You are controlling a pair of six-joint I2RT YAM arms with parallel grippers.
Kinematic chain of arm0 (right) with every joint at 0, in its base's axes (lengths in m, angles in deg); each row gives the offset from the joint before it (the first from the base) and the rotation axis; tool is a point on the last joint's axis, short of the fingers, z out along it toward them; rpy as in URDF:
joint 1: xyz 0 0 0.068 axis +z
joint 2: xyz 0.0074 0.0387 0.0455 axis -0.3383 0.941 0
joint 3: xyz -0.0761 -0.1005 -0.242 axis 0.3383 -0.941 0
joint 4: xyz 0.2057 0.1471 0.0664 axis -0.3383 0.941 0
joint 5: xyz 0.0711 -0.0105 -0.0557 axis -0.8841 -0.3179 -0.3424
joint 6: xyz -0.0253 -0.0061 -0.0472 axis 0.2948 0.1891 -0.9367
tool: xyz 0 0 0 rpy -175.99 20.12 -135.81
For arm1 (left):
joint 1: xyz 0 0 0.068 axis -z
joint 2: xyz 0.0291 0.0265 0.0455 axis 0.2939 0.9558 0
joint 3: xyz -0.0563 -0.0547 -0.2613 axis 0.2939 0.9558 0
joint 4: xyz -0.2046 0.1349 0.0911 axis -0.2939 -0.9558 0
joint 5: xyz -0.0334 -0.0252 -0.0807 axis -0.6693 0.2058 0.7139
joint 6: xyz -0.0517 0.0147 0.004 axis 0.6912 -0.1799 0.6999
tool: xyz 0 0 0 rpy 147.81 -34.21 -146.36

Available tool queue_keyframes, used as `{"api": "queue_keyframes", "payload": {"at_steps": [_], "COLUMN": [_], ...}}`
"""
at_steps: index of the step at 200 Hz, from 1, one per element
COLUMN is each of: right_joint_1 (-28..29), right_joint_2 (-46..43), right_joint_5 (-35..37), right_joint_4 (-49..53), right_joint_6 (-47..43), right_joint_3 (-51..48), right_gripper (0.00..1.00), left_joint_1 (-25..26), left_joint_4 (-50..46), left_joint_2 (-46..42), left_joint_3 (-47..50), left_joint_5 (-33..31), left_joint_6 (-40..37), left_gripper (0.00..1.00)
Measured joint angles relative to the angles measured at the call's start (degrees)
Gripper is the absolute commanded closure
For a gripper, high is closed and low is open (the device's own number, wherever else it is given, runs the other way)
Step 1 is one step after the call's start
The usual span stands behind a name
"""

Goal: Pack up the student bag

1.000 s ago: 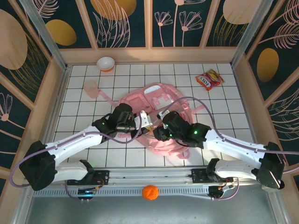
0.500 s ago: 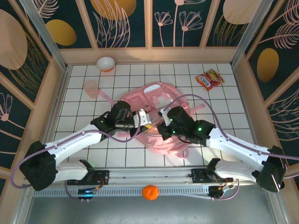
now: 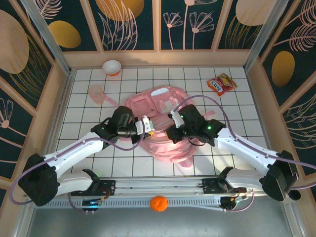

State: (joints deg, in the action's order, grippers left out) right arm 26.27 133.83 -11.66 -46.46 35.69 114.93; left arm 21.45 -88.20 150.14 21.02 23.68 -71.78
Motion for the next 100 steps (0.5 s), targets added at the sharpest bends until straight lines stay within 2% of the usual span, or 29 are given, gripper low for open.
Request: {"api": "queue_keyframes", "payload": {"at_steps": [14, 23, 54, 85, 93, 100], "right_joint_1": [-0.13, -0.46, -0.87, -1.01, -1.03, -1.07], "right_joint_2": [0.15, 0.42, 1.68, 1.99, 1.99, 1.99], "right_joint_5": [-1.05, -1.40, -2.47, -3.56, -3.76, -3.96], "right_joint_4": [-0.35, -0.17, -0.11, -0.11, -0.11, -0.11], "right_joint_6": [0.66, 1.01, 1.36, 2.16, 2.43, 2.62], "right_joint_3": [0.00, 0.00, 0.00, 0.00, 0.00, 0.00], "right_gripper": [1.00, 1.00, 1.00, 1.00, 1.00, 1.00], "left_joint_1": [-0.52, -0.83, 1.77, 5.42, 5.84, 6.05], "left_joint_4": [-1.53, -2.21, -1.27, -0.66, -0.55, 0.00], "left_joint_2": [-0.31, -0.31, 0.15, 4.00, 4.92, 5.64], "left_joint_3": [-0.50, -1.09, -2.78, -3.28, -3.26, -3.15], "left_joint_5": [0.22, 0.68, 0.42, 0.44, 0.22, -0.46], "left_joint_6": [0.11, 0.70, 2.58, 3.72, 4.28, 5.05], "left_gripper": [0.50, 0.42, 0.29, 0.29, 0.34, 0.46]}}
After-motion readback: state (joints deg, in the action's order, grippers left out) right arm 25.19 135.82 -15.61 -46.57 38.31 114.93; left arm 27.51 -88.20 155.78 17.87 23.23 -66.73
